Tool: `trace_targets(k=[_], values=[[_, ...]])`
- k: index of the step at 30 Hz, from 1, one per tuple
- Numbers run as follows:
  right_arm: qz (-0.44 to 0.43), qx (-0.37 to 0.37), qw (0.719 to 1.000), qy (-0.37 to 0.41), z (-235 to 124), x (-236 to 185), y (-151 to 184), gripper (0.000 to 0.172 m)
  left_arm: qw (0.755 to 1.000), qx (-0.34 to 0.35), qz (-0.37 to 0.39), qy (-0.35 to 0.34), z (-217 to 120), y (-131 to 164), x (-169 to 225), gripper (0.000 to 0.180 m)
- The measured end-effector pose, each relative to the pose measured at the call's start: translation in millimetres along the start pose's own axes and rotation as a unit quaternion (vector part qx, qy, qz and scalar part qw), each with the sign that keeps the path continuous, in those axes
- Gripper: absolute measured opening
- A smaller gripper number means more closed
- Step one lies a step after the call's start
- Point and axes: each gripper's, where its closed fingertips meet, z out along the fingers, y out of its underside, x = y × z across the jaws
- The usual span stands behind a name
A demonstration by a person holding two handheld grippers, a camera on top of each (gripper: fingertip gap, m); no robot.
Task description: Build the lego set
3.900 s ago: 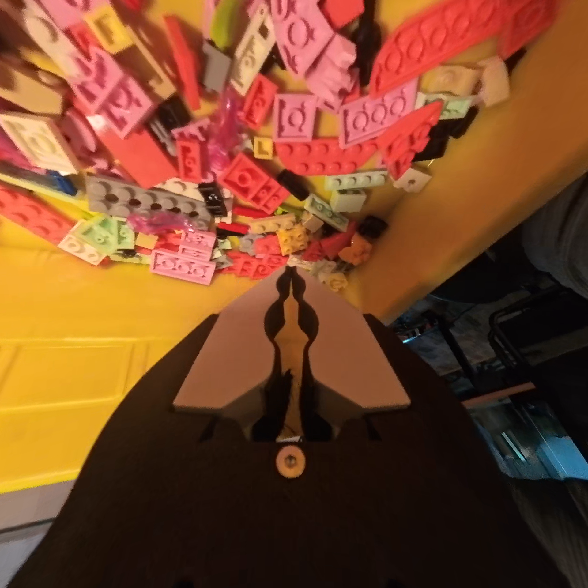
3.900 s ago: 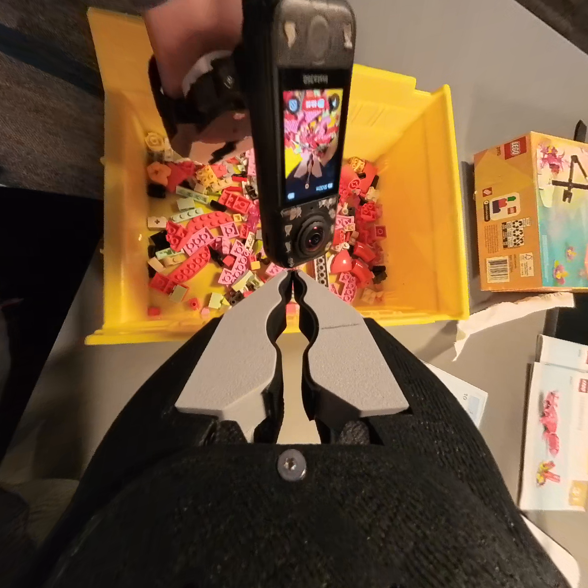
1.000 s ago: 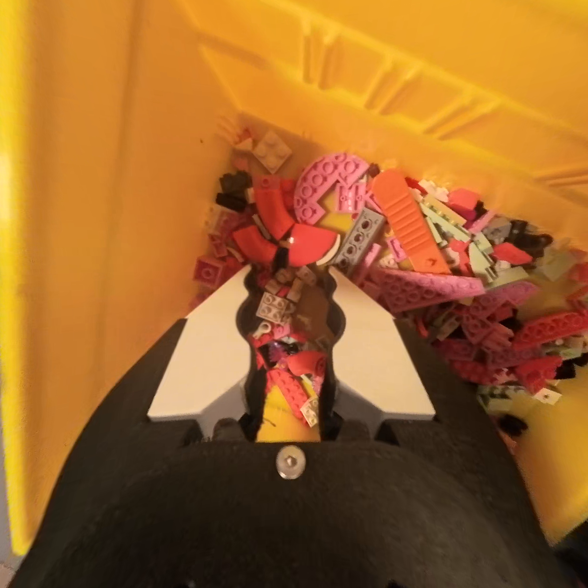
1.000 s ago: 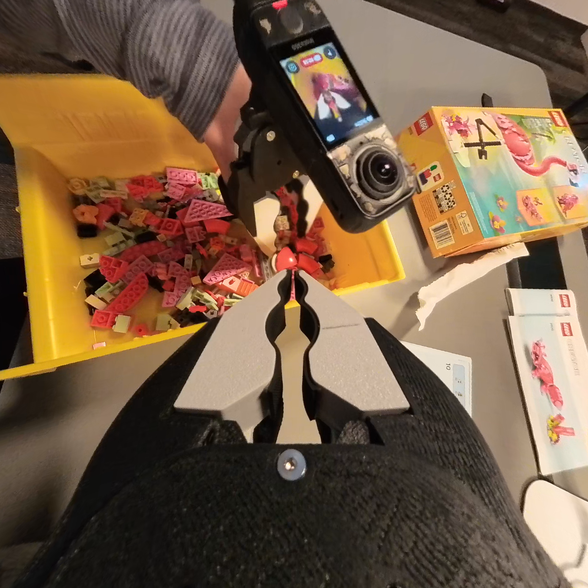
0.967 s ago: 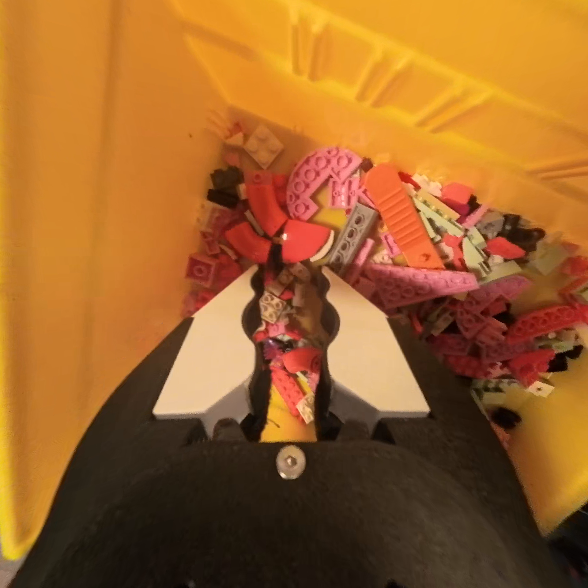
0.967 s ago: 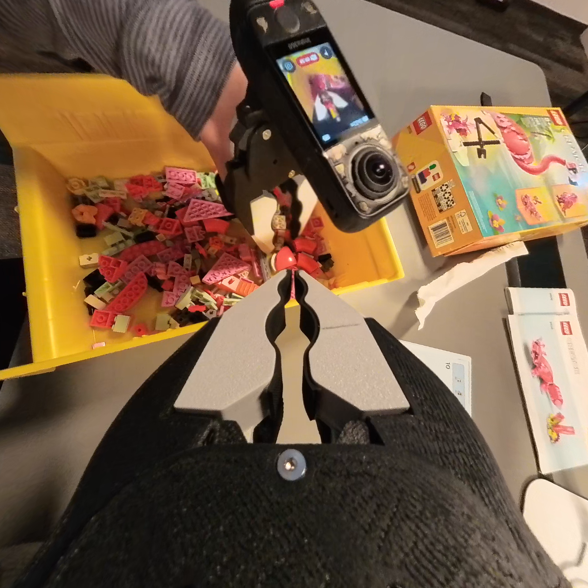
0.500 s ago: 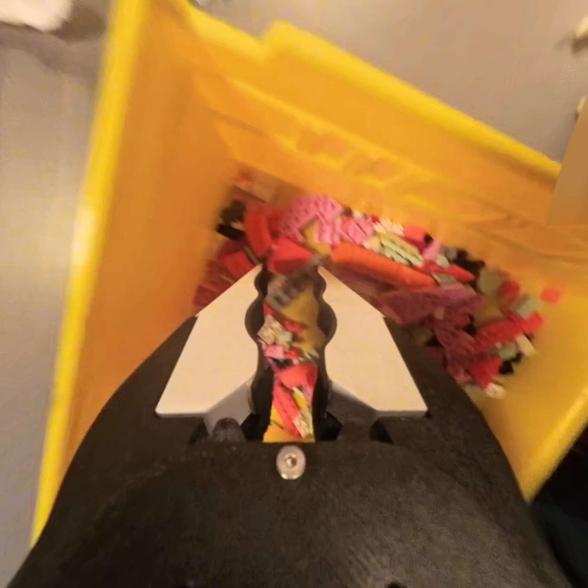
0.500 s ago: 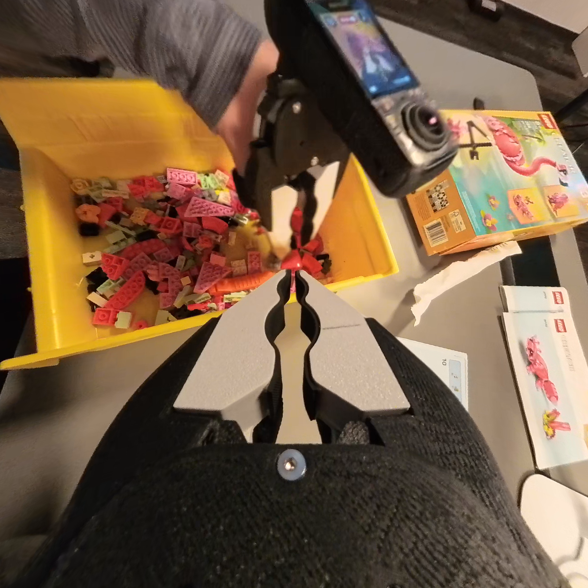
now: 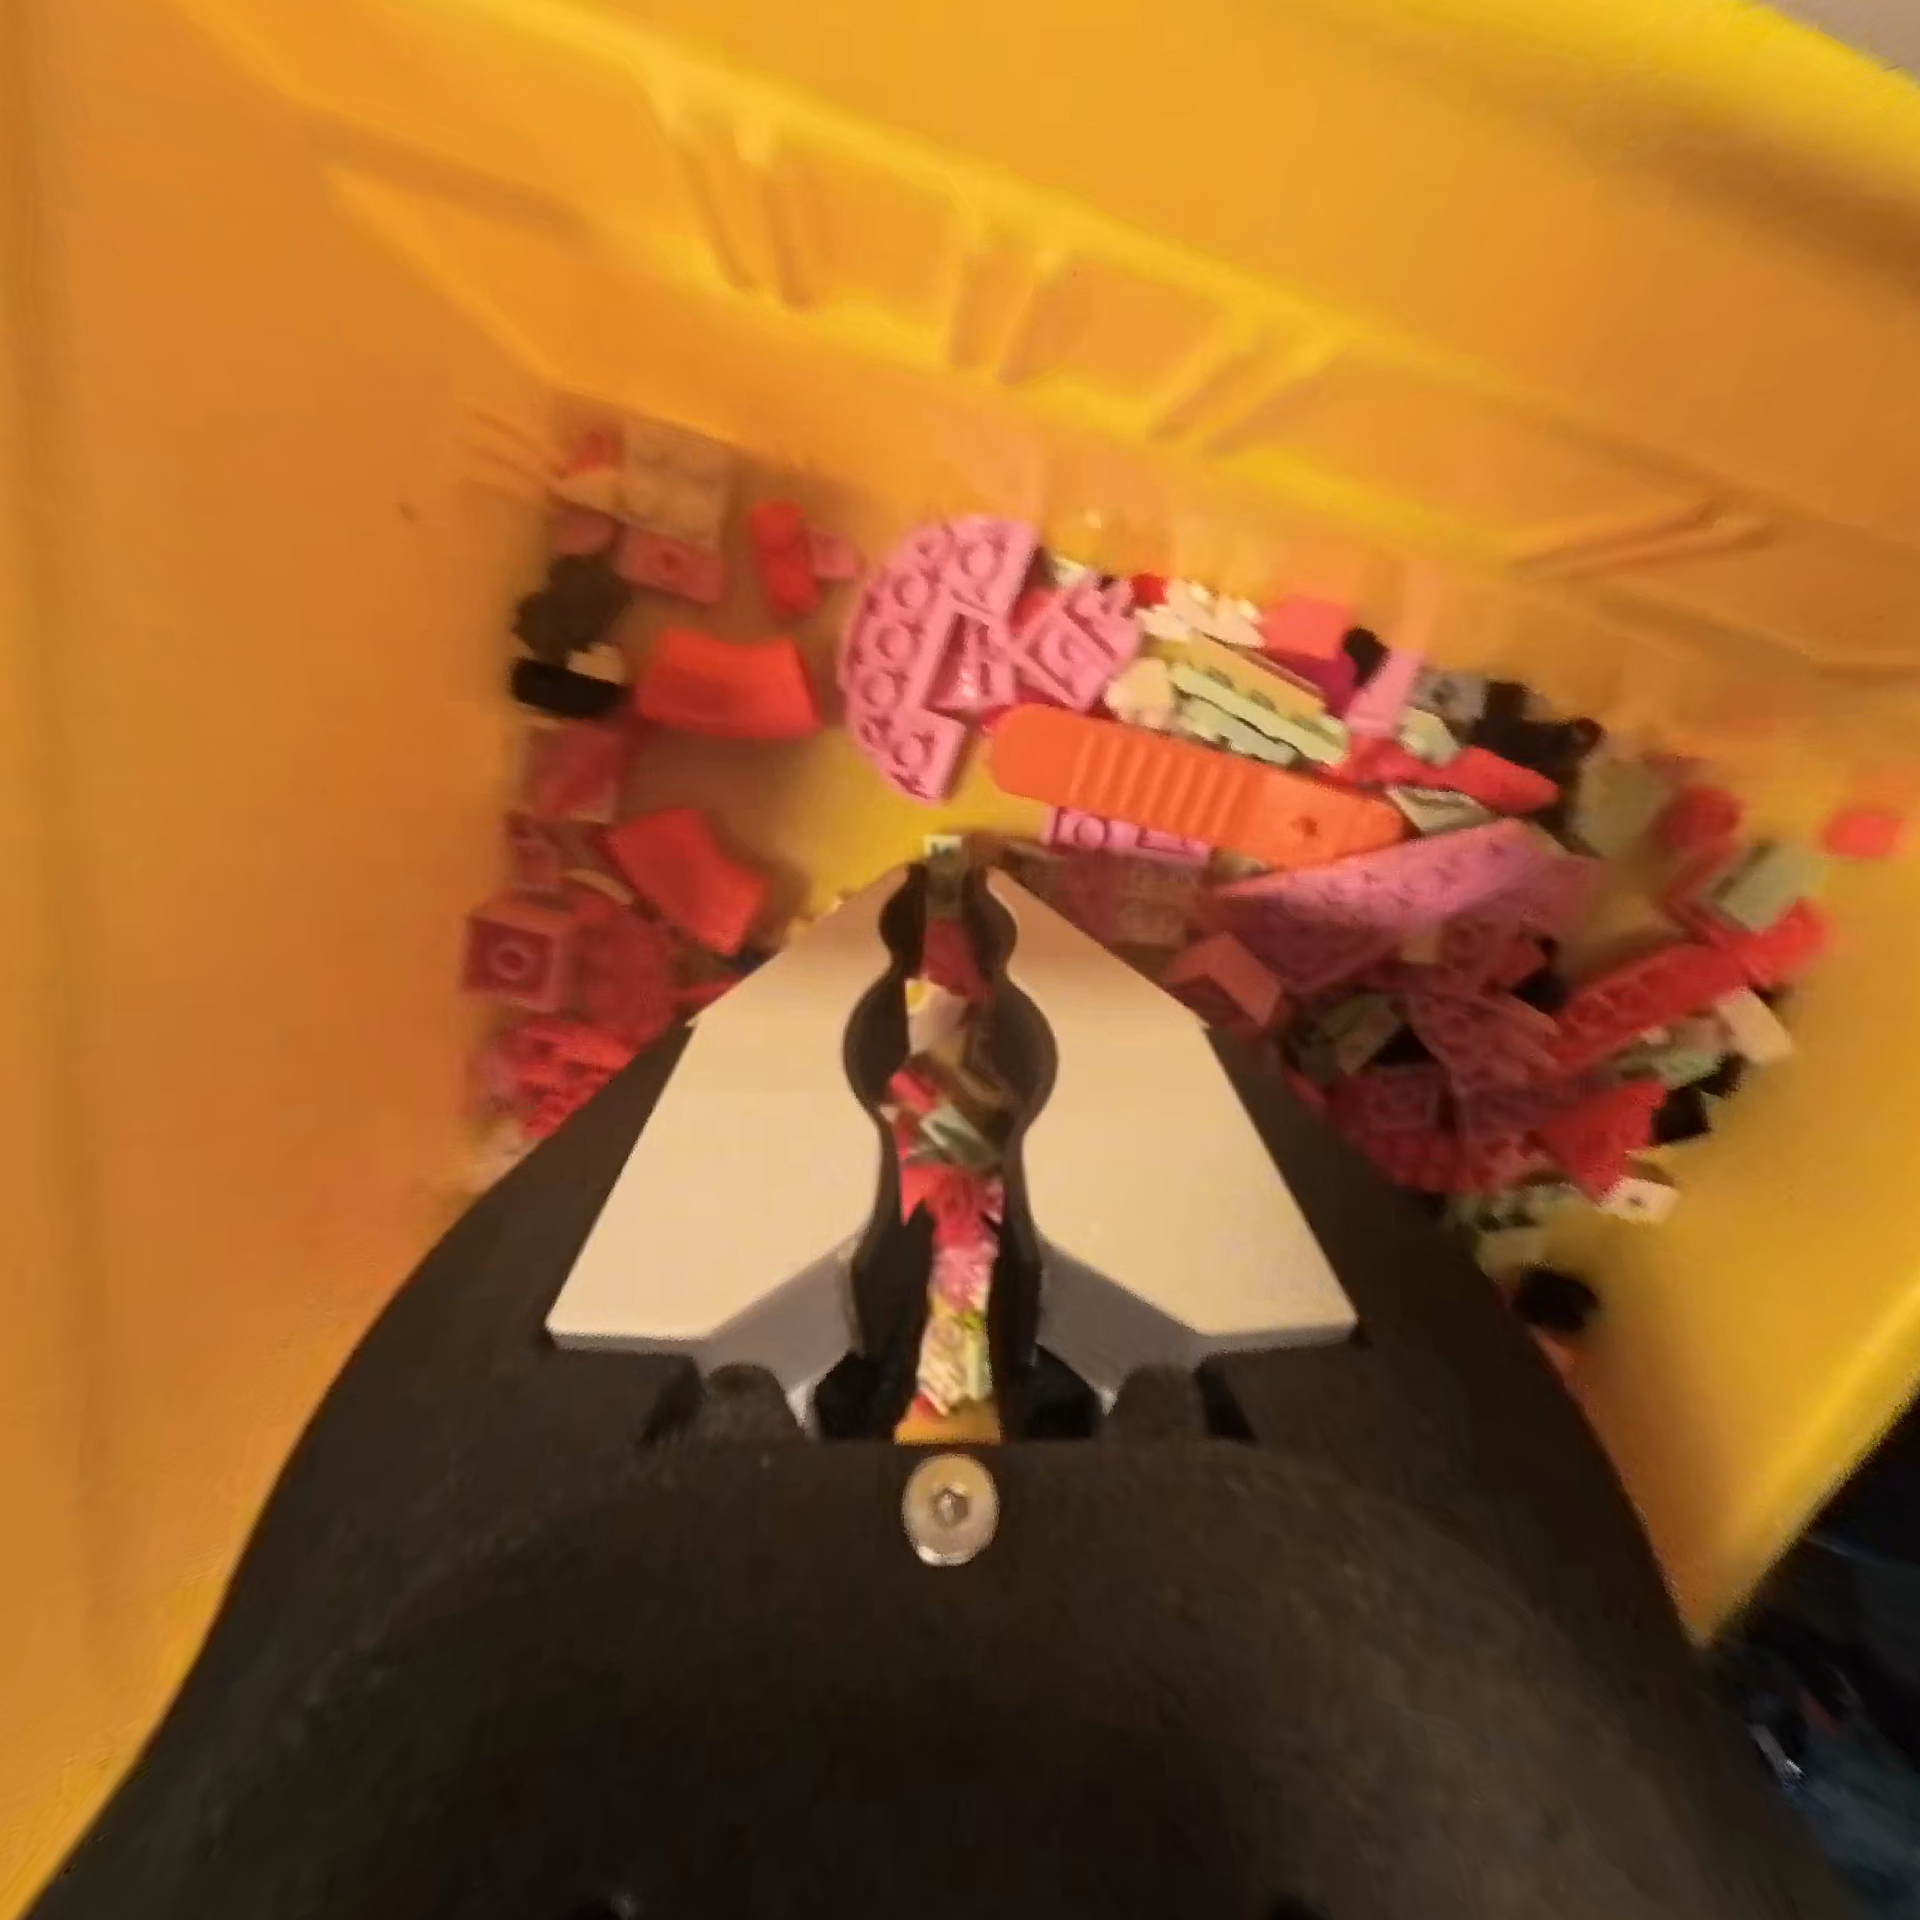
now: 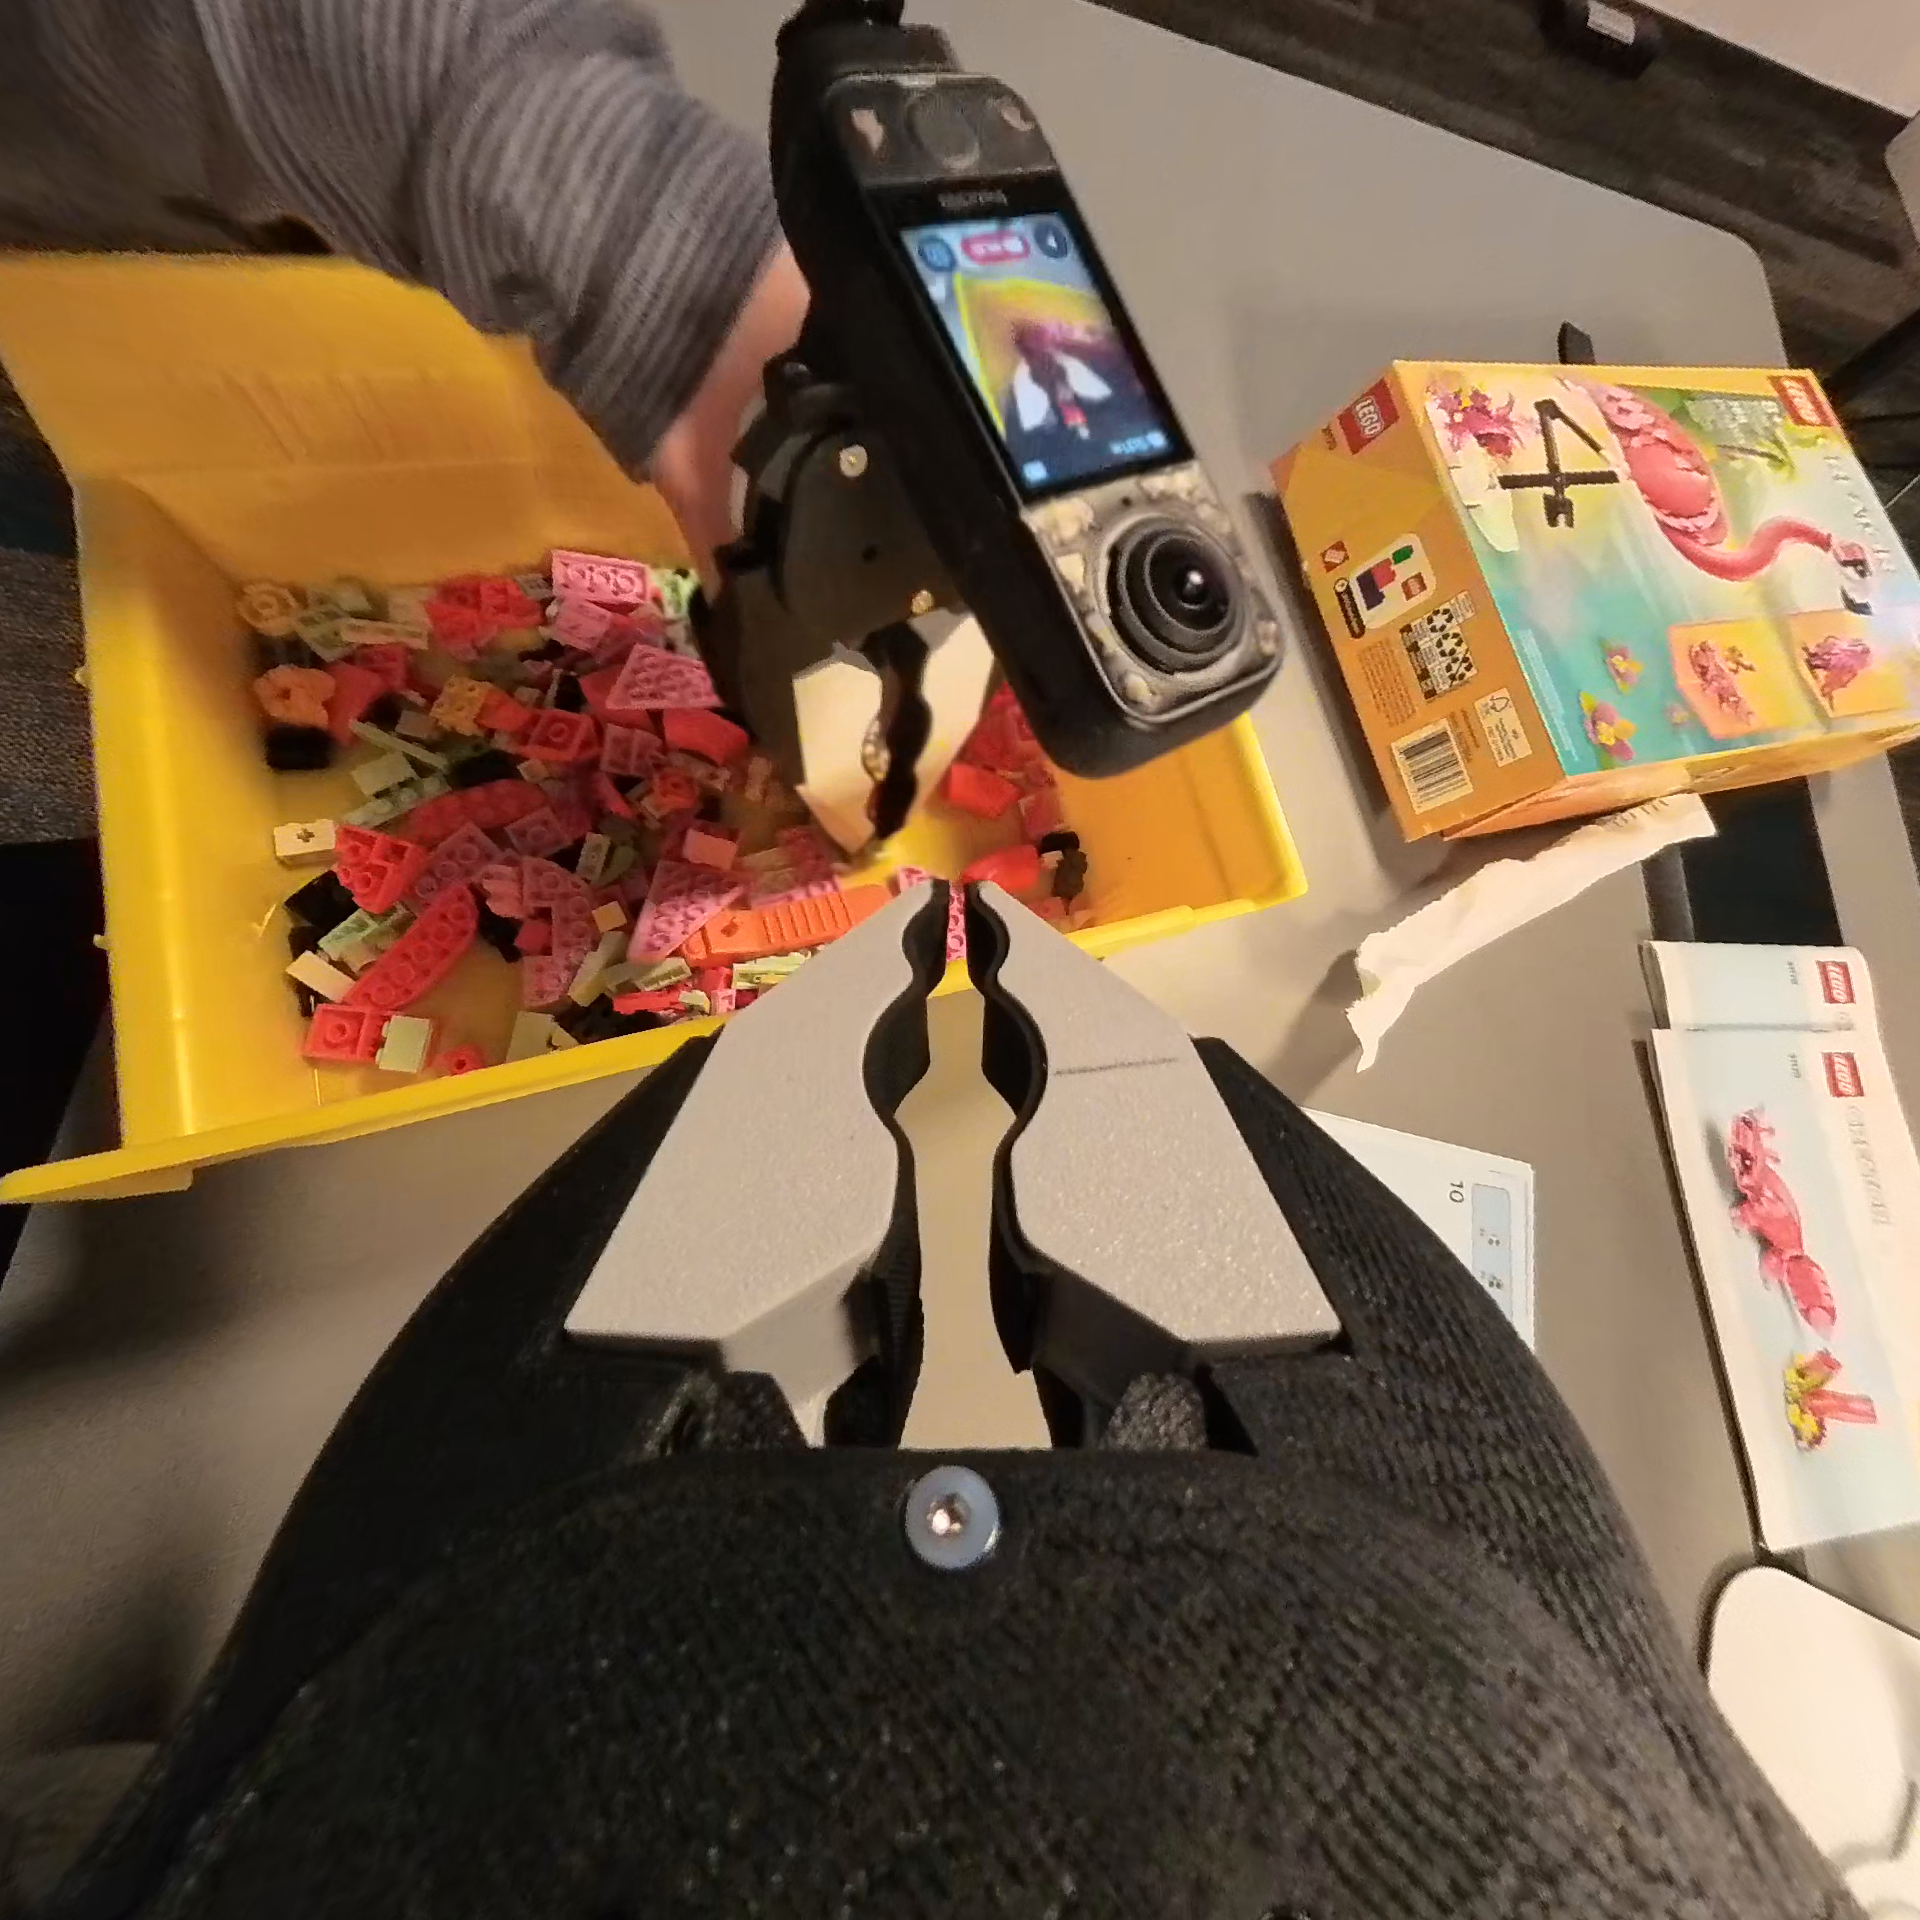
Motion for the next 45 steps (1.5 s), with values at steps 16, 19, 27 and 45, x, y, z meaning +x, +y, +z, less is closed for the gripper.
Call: trace_targets(k=[16, 19, 27, 45], values=[[0.002, 0.0, 1.0, 0.003, -0.4, 1.5, 0.1, 0.001, 0.995, 0.052, 0.032, -0.08, 1.6, -33.5, -35.5, 0.03], [0.004, -0.002, 1.0, 0.007, -1.1, 2.4, 0.1, 0.001, 0.998, 0.028, 0.012, -0.049, 0.9, -21.1, -20.2, 0.029], [-0.005, 0.005, 1.0, 0.004, -2.7, -1.3, -4.9, 0.001, 1.0, 0.009, -0.018, 0.012, -16.5, 17.4, 23.7, 0.028], [0.002, -0.002, 1.0, 0.012, -0.8, 2.7, -1.9, 0.0, 0.997, 0.067, 0.031, -0.013, -1.9, -17.9, 23.8, 0.031]])
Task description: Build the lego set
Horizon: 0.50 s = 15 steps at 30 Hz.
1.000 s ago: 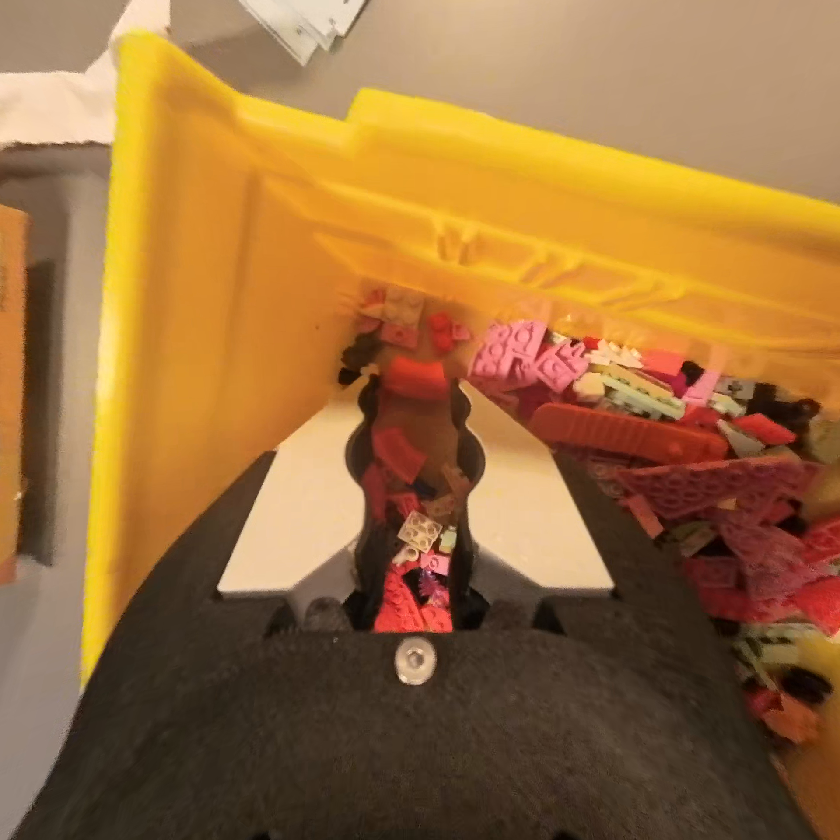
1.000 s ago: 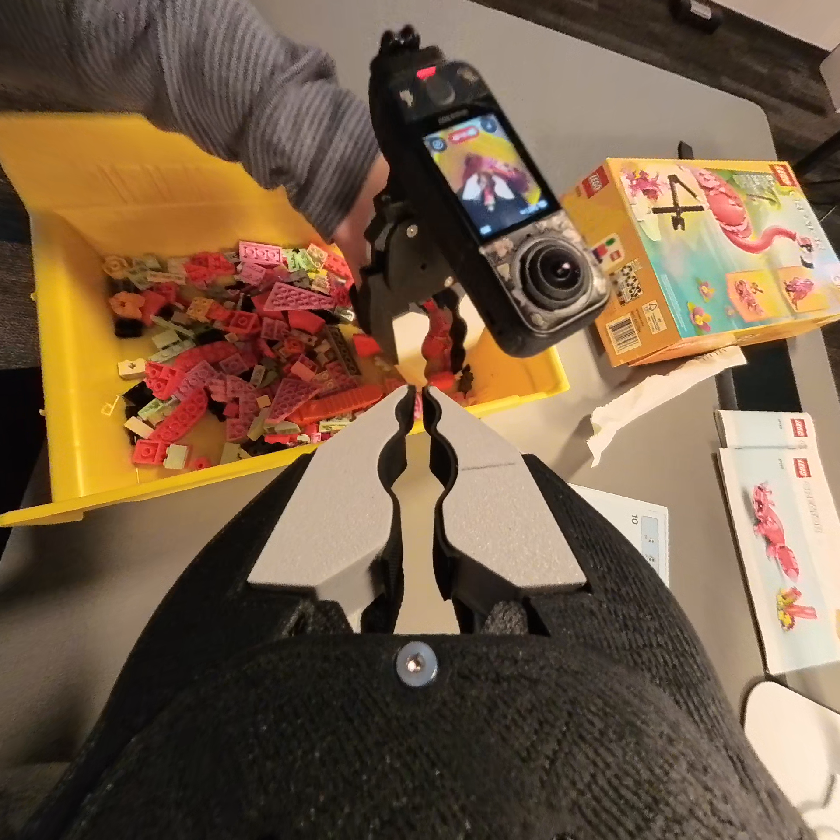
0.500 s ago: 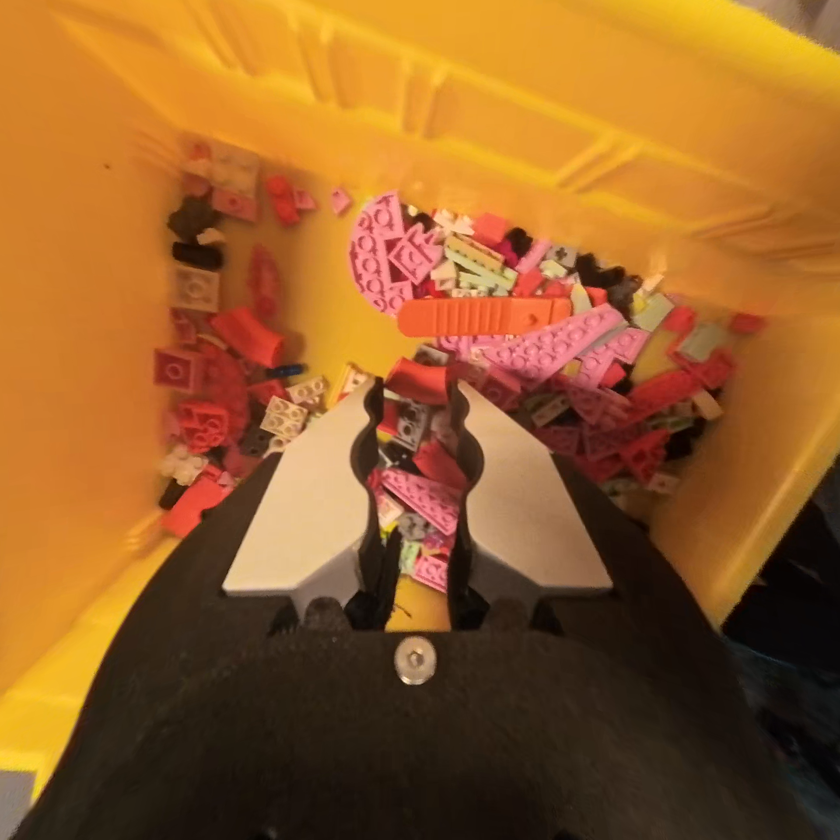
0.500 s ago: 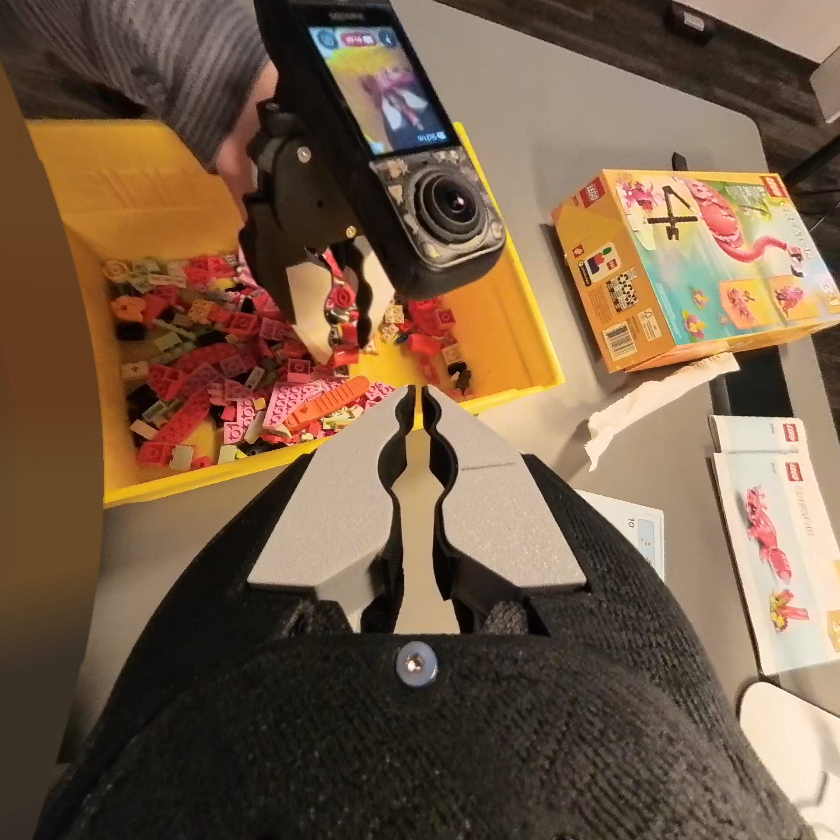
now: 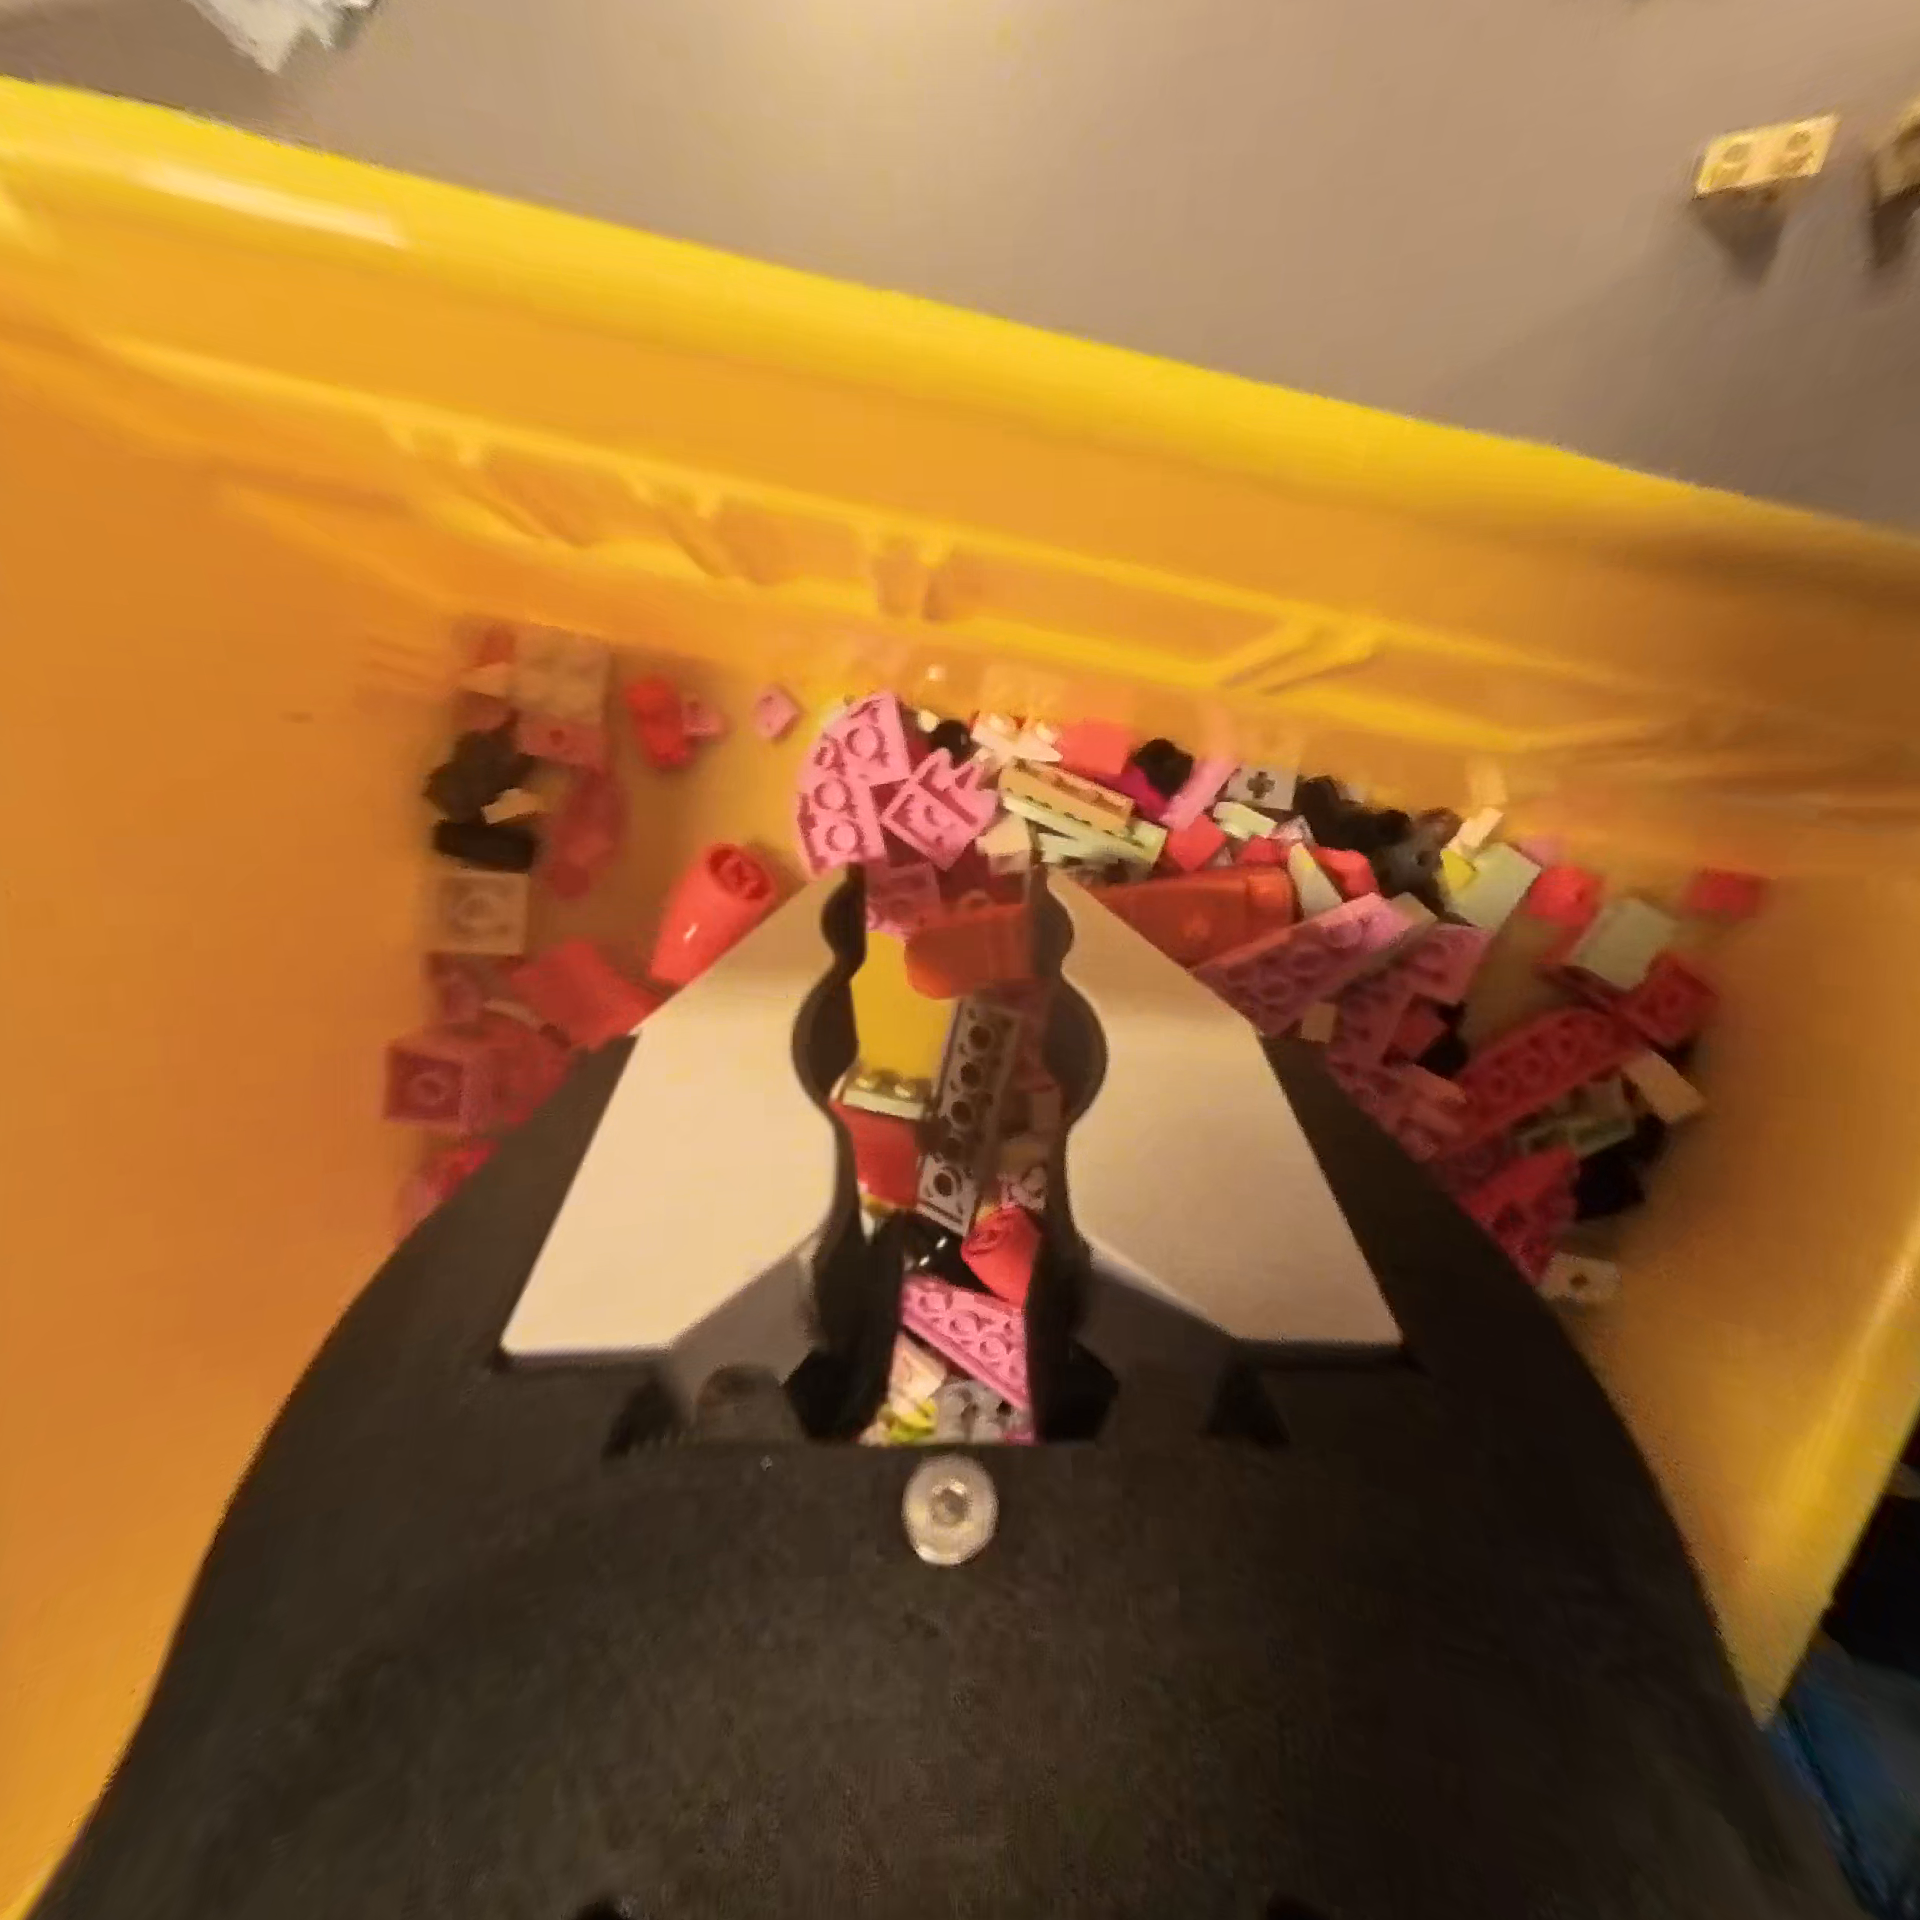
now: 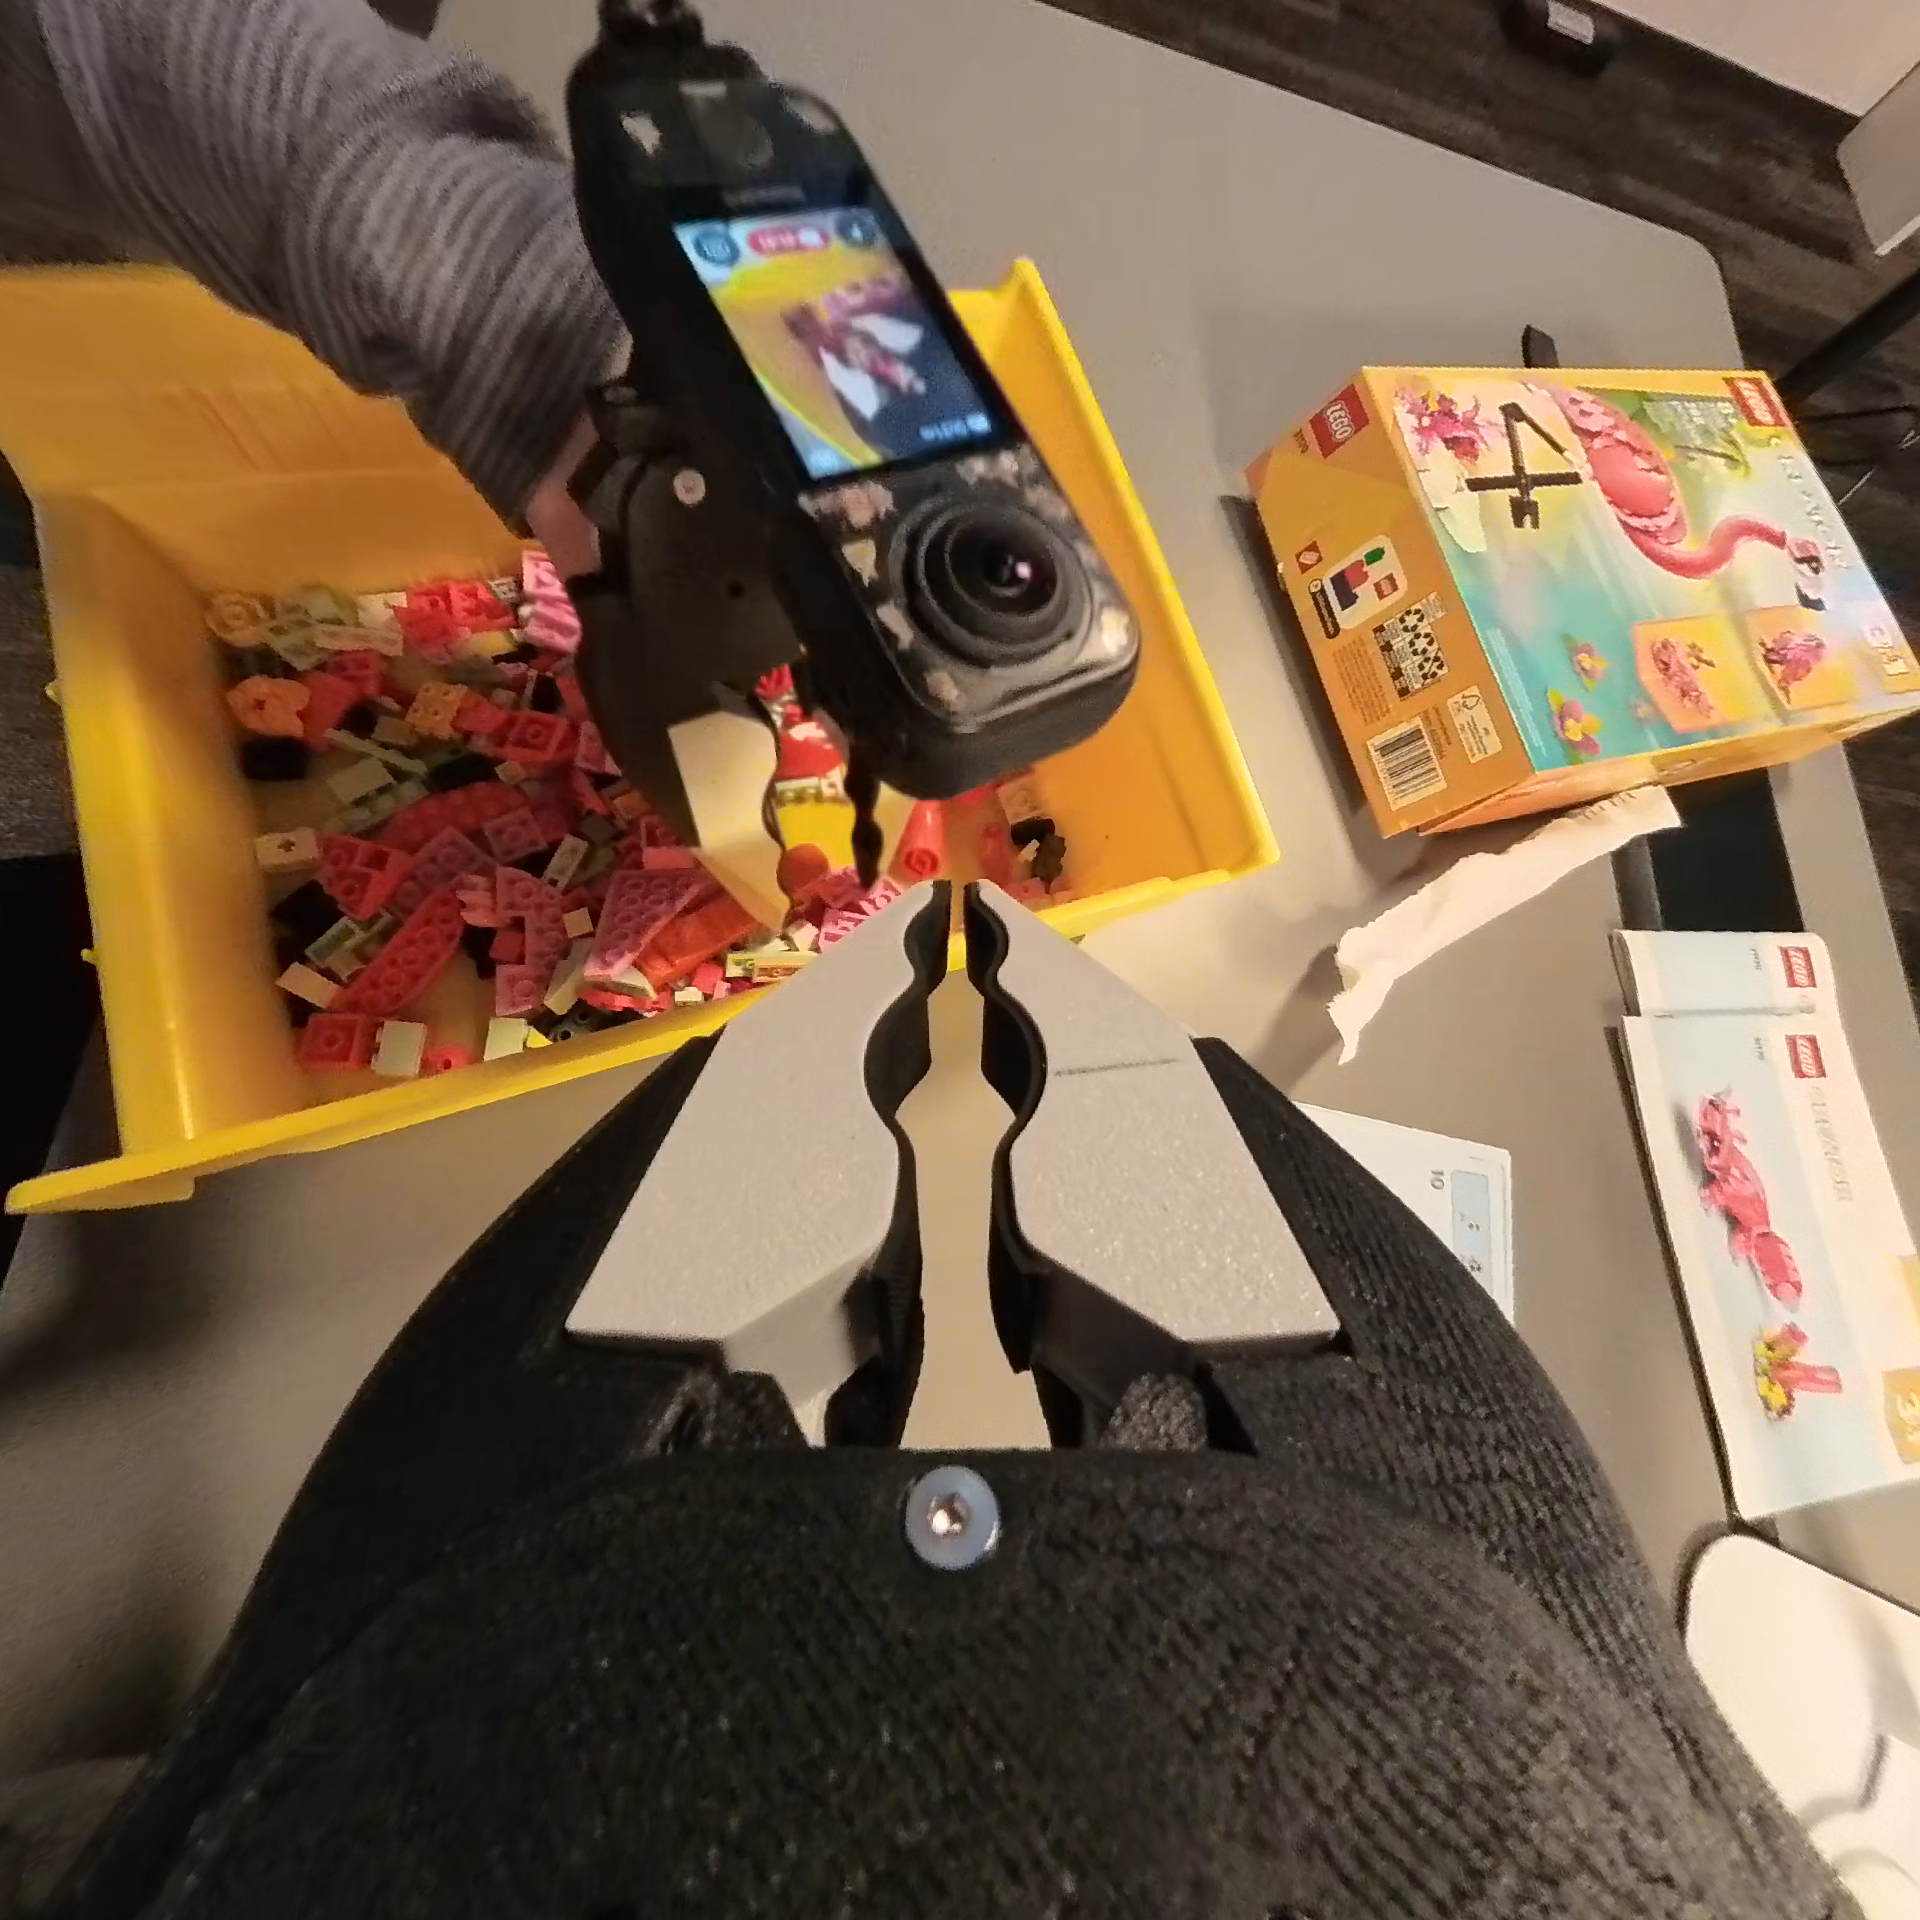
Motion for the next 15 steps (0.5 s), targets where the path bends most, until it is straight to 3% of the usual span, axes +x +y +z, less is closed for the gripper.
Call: trace_targets(k=[5, 8, 11, 12, 15], values=[[-0.002, 0.002, 1.0, -0.001, -0.1, -1.3, -1.2, 0.0, 0.999, 0.012, -0.012, 0.037, 1.1, -5.6, 6.0, 0.026], [-0.002, 0.001, 1.0, -0.001, 0.1, -1.2, -1.0, 0.0, 0.998, -0.021, -0.008, -0.054, 4.7, 4.7, -21.7, 0.0], [-0.001, 0.0, 1.0, -0.001, 0.3, -0.9, -0.7, 0.0, 0.992, -0.026, -0.041, -0.117, -2.3, 8.5, -44.2, 0.0], [-0.001, 0.0, 1.0, -0.001, 0.1, -1.0, -0.6, 0.0, 0.992, -0.012, -0.05, -0.113, -4.2, 5.8, -44.5, 0.0], [0.0, 0.001, 1.0, -0.001, -0.6, -1.0, -0.6, 0.0, 0.996, 0.019, -0.058, -0.066, -10.1, -0.9, -32.8, 0.024]])
